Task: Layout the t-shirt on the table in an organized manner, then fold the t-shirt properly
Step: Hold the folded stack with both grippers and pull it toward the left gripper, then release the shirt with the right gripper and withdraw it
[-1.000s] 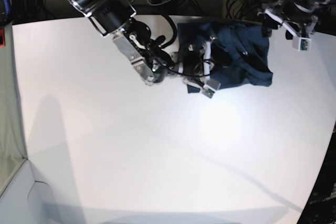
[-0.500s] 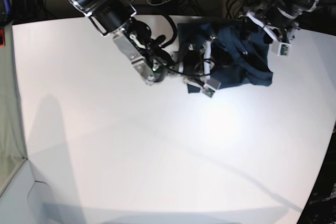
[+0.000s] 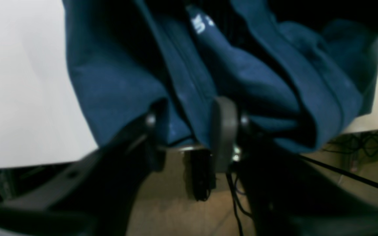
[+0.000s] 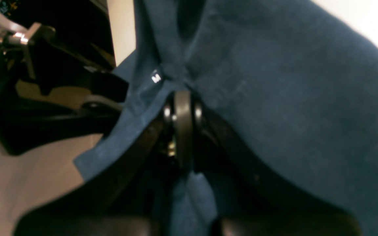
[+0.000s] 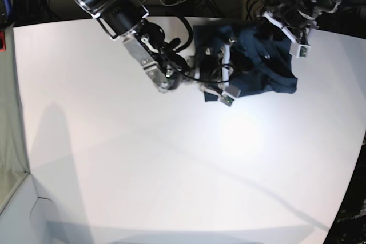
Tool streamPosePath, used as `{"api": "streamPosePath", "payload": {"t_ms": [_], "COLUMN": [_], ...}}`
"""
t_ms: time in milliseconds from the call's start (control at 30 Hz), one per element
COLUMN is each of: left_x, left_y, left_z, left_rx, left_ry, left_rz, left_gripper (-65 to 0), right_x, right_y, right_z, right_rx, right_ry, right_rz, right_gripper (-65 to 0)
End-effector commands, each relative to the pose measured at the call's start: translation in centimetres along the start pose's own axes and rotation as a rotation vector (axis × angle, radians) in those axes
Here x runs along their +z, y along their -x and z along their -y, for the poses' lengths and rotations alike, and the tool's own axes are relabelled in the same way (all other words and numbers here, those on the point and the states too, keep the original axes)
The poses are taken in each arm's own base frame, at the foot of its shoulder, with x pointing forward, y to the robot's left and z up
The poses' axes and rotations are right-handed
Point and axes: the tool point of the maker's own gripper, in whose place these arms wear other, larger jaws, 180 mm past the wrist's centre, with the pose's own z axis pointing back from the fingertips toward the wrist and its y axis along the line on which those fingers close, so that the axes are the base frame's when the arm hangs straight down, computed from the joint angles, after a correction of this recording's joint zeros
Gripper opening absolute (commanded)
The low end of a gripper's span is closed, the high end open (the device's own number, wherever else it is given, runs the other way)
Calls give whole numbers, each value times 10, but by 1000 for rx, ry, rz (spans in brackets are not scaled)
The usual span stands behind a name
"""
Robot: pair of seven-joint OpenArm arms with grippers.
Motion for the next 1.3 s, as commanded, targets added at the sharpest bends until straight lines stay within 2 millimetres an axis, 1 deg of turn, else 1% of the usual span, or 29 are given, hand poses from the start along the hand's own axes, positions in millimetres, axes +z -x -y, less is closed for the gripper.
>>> {"api": "streamPosePath", "payload": {"t_ms": [0, 100, 167, 200, 267, 300, 400, 533, 667, 733, 800, 867, 933, 967, 1067, 1167, 1267], "left_x": [2, 3, 5, 5, 6, 8, 21, 41, 55, 58, 57, 53, 45, 40, 31, 30, 32], "left_y": [-14, -16, -17, -18, -18, -20, -30, -42, -45, -49, -45, -37, -27, -27, -17, -12, -14], "left_z": [1, 1, 0, -1, -2, -2, -12, -29, -56, -61, -65, -68, -70, -71, -75, -84, -91], "left_rx": [-6, -8, -9, -8, -10, -18, -37, -47, -47, -68, -62, -47, -19, -4, 33, 31, 18], "left_ry": [3, 5, -1, -2, -5, -11, -56, -132, -203, -213, -216, -214, -197, -189, -176, -179, -191], "left_rz": [49, 57, 60, 61, 62, 67, 97, 139, 146, 150, 138, 115, 89, 88, 63, 38, 34], "left_gripper": [-486, -562, -645, -650, -641, -647, -648, -648, -648, -648, -648, -648, -648, -648, -646, -646, -645], "right_x": [1, 1, 1, 1, 2, 2, 2, 2, 2, 2, 2, 2, 2, 2, 2, 3, 3], "right_y": [-23, -24, -23, -23, -23, -23, -22, -22, -22, -22, -22, -22, -22, -22, -22, -22, -23], "right_z": [-2, -2, -1, -1, -1, -1, -1, 0, 0, 0, 0, 0, 0, 0, 0, 0, 0], "right_rx": [23, 24, 24, 24, 24, 25, 23, 25, 26, 26, 26, 26, 26, 26, 26, 28, 29], "right_ry": [-14, -13, -12, -12, -11, -12, -11, -9, -8, -8, -8, -8, -8, -8, -8, -9, -9], "right_rz": [57, 57, 58, 58, 57, 56, 55, 55, 54, 54, 54, 54, 54, 54, 54, 53, 54], "right_gripper": [-647, -647, -647, -647, -647, -647, -647, -647, -647, -647, -646, -646, -646, -646, -645, -646, -647]}}
